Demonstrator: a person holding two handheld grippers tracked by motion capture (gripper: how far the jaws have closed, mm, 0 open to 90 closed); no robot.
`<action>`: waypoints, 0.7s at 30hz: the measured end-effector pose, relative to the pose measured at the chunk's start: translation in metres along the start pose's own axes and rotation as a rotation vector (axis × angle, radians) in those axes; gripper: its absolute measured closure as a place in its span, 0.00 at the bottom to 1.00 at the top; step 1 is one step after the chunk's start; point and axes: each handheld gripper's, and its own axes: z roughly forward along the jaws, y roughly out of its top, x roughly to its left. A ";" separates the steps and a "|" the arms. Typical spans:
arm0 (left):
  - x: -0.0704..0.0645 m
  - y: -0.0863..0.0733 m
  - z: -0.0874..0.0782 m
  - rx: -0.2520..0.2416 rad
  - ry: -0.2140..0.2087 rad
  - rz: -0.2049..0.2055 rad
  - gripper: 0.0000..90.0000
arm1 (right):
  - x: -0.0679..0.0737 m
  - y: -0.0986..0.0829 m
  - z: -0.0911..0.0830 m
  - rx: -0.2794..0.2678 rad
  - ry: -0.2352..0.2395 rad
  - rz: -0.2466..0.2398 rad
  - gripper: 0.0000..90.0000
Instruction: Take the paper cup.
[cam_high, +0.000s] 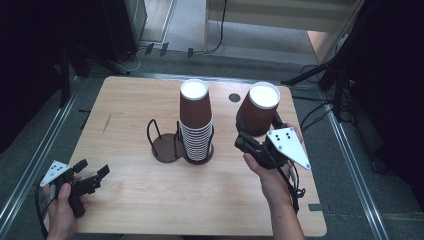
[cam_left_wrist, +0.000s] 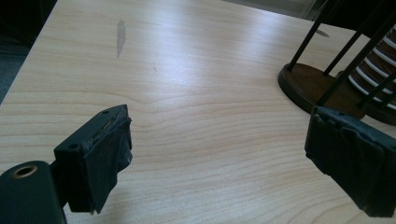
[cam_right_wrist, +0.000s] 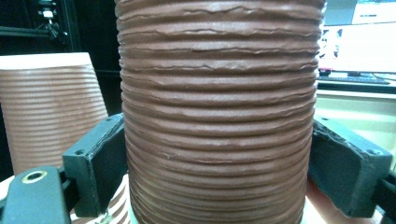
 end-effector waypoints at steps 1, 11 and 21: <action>0.000 0.001 0.001 0.005 0.012 0.001 0.09 | -0.001 -0.004 -0.002 0.004 -0.008 -0.005 0.14; -0.011 0.008 0.004 0.020 -0.007 0.035 0.09 | -0.009 -0.023 -0.010 0.025 -0.025 0.006 0.14; -0.041 0.028 0.007 -0.006 -0.119 0.040 0.09 | -0.014 -0.042 -0.017 0.045 -0.042 0.022 0.14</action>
